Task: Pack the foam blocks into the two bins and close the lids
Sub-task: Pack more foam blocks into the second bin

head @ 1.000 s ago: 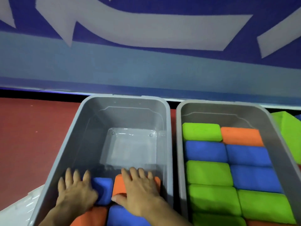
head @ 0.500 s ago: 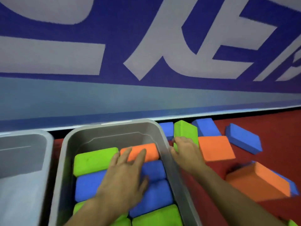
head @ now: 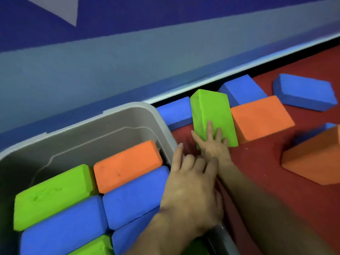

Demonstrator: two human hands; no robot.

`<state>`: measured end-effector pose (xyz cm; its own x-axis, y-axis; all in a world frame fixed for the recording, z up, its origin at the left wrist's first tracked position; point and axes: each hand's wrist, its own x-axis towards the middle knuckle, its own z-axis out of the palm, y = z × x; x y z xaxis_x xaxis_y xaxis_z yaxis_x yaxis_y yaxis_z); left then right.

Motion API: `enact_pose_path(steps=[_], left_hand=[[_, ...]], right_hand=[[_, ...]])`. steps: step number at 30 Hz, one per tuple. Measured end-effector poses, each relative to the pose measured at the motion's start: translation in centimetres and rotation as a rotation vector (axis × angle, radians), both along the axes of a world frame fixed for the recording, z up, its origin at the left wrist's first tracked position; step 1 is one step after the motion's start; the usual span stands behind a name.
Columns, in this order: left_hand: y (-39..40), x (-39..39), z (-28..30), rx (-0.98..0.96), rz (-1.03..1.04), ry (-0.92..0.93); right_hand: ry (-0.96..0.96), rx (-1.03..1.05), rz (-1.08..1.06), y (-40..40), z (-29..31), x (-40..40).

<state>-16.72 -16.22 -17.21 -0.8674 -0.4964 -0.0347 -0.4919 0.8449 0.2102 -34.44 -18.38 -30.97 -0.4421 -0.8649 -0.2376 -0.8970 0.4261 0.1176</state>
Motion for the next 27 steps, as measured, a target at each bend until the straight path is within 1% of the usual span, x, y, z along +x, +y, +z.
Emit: enact_pose_path(steps=[3,5,7,9,11,13,16,17,18,19,20,21,22,23,24,25,26,27], left_hand=[[0.0,0.0,-0.3,-0.038,-0.014,0.014],[-0.3,-0.1,-0.3,-0.026,-0.013,0.045],[-0.7,-0.1,0.0,-0.003,-0.010,0.046],[-0.4,-0.2,0.7,0.032,0.002,-0.016],[-0.3,-0.6,1.5,0.002,0.032,-0.094],[-0.6,-2.0,2.0,-0.026,0.060,-0.175],[-1.4,-4.9,2.9,-0.049,0.130,-0.201],[-1.4,-6.0,3.0,-0.063,0.128,-0.210],[-1.2,-7.1,3.2,-0.078,0.110,-0.217],[-0.9,-8.1,3.2,-0.101,0.091,-0.221],[-0.6,-9.0,3.1,-0.137,0.093,-0.208],[-0.5,-9.8,2.9,-0.166,0.109,-0.187],[-0.5,-10.2,2.7,-0.175,0.116,-0.174],[-0.3,-10.2,2.3,-0.169,0.111,-0.176],[-0.1,-10.0,1.7,-0.158,0.097,-0.175],[-0.1,-9.5,1.2,-0.138,0.065,-0.163],[0.1,-8.9,0.6,-0.106,0.024,-0.165],[0.3,-8.4,-0.3,-0.089,-0.011,-0.159]], right_hand=[[0.025,-0.006,-0.047,0.1,-1.4,-1.4],[0.008,-0.039,-0.037,-0.5,-1.1,-2.2],[-0.023,-0.127,-0.001,-0.4,-0.4,-3.1],[-0.120,-0.254,-0.020,0.8,0.9,-4.1],[-0.258,-0.403,-0.102,2.4,2.5,-4.6],[-0.405,-0.588,-0.255,3.9,4.7,-4.8],[-0.557,-0.814,-0.509,6.0,8.3,-4.8],[-0.609,-0.886,-0.564,6.7,9.8,-4.5],[-0.699,-0.936,-0.635,7.4,11.2,-4.0],[-0.858,-0.975,-0.707,8.0,12.2,-3.4],[-1.070,-0.988,-0.813,8.5,13.2,-2.8],[-1.266,-0.940,-0.888,9.0,13.9,-2.5],[-1.358,-0.862,-0.914,9.9,14.2,-2.6],[-1.310,-0.793,-0.869,11.0,14.0,-3.4],[-1.049,-0.705,-0.715,12.2,13.9,-4.7],[-0.634,-0.613,-0.543,13.5,13.8,-6.7],[-0.221,-0.532,-0.420,14.9,13.4,-9.2],[0.036,-0.428,-0.347,16.2,13.2,-11.5]])
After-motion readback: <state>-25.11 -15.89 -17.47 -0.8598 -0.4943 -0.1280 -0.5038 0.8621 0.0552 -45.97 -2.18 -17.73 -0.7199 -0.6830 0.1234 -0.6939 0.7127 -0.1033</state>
